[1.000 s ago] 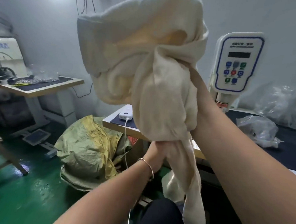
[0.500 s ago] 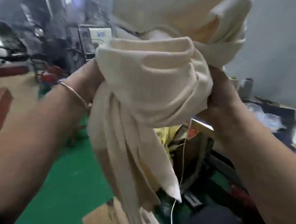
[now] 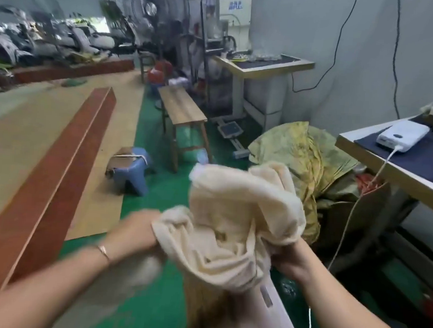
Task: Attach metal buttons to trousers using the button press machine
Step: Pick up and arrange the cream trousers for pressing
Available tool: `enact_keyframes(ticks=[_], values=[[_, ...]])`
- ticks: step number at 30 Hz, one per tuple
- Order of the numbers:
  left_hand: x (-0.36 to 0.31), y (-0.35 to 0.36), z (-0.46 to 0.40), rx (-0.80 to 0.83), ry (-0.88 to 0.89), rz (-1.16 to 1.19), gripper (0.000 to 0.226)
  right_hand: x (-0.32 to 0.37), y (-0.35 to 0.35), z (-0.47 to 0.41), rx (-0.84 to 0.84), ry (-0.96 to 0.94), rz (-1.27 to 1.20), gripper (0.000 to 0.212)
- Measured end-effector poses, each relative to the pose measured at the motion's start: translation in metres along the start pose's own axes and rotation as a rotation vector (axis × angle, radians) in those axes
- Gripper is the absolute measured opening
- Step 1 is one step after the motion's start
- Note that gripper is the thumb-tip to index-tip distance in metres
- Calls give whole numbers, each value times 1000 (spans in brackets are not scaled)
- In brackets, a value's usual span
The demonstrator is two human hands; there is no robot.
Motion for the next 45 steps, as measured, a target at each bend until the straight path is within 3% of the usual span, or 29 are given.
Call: enact_keyframes(ticks=[1,4,7,9,12,16,18,20,22,25,27,29,32,35,37,39,40,41,43,45], values=[[-3,40,22,49,-34,68,41,-16,-28,-1,-102,69,47,66],[0,136,45,214,-79,-60,40,-48,-92,10,-391,244,422,48],[-2,185,53,416,-84,-81,45,-51,-110,7,-463,75,732,36],[-2,192,49,430,-76,-47,54,-52,-106,8,-443,91,695,47],[-2,188,43,420,-88,-8,84,-56,-103,8,-376,242,495,70],[-20,167,26,102,16,142,49,-55,-109,0,-465,124,380,120],[-31,151,14,-91,78,237,48,-50,-107,-3,-460,-50,698,125],[-37,144,4,-137,174,150,51,-52,-98,-5,-395,-121,1243,111],[-40,151,0,58,231,-66,53,-56,-85,-6,-340,-107,1769,91],[-35,170,-2,379,154,-158,70,-74,-63,-13,-105,-225,2147,91],[-36,174,-6,353,70,-74,89,-88,-56,-19,39,-198,2211,90],[-47,176,-6,234,59,-25,90,-91,-53,-26,-14,-127,2218,82],[-66,185,-3,230,149,-16,56,-84,-49,-28,-40,-79,2307,53],[-73,171,-13,424,130,260,38,-72,-40,-14,-19,-452,2297,18],[-65,153,-20,561,122,422,47,-68,-41,-4,4,-668,2175,25],[-53,146,-19,760,95,529,48,-70,-44,-1,7,-581,2102,30],[-48,147,-16,821,42,545,49,-73,-49,-1,4,-415,2160,38],[-43,151,-14,819,-29,532,50,-76,-55,-4,-4,-277,2206,46],[-37,158,-18,635,-129,463,41,-80,-64,-6,-46,-133,2267,43],[-39,156,-24,382,-129,598,32,-69,-51,-3,-154,-360,2143,22]])
Point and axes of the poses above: each hand's wrist, its own z-axis away from the middle knuckle, its own y-axis out of the palm, x = y × z, the point moved 3 cm from there along -z, towards the middle knuckle, and after that the axes turned 4 degrees about -x, right-handed, at the moved point
